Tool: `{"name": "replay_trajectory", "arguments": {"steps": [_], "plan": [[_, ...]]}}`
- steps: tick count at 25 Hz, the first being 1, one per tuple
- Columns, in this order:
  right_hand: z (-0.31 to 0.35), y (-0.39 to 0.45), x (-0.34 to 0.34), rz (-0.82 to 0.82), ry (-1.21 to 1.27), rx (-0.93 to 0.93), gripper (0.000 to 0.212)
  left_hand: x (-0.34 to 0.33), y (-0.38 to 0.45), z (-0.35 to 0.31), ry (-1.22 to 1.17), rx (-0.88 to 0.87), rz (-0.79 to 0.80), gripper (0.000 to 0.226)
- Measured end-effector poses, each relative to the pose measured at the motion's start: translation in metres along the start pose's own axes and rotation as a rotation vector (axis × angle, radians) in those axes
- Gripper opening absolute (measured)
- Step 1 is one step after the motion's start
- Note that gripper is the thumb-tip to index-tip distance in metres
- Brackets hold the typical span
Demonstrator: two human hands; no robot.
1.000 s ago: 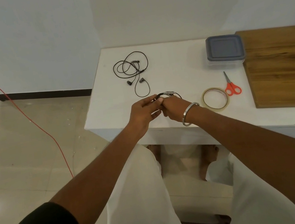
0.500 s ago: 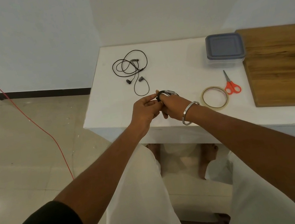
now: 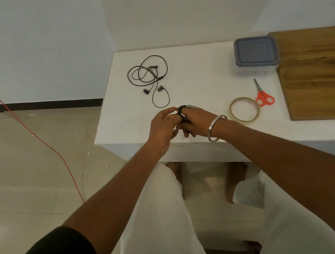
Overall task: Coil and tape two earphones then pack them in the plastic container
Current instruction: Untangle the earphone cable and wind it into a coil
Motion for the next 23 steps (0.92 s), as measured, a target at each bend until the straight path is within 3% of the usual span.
{"name": "replay_trajectory", "arguments": {"steps": [5,10,17,23], "plan": [[0.003,0.002,-0.001,0.049,-0.031,-0.071,0.020,0.001,0.002,-0.002,0.126,0.009,0.011,0.045],[0.000,0.005,-0.003,0.054,-0.018,-0.125,0.025,-0.002,0.003,-0.005,0.414,-0.008,-0.132,0.040],[0.000,0.002,-0.006,0.005,-0.103,-0.096,0.024,-0.001,0.000,0.002,0.413,-0.002,-0.245,0.030],[-0.005,0.002,0.000,0.043,-0.093,-0.153,0.031,0.007,0.002,0.010,0.373,-0.019,-0.086,0.030]]}}
Point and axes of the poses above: each hand's wrist, its own y-axis towards the middle knuckle, its own x-axis out of the back of the hand, z = x × y, the point moved 4 cm from there along y, towards the middle knuckle, and after that the axes turned 14 degrees about z, right-handed, at the moved point
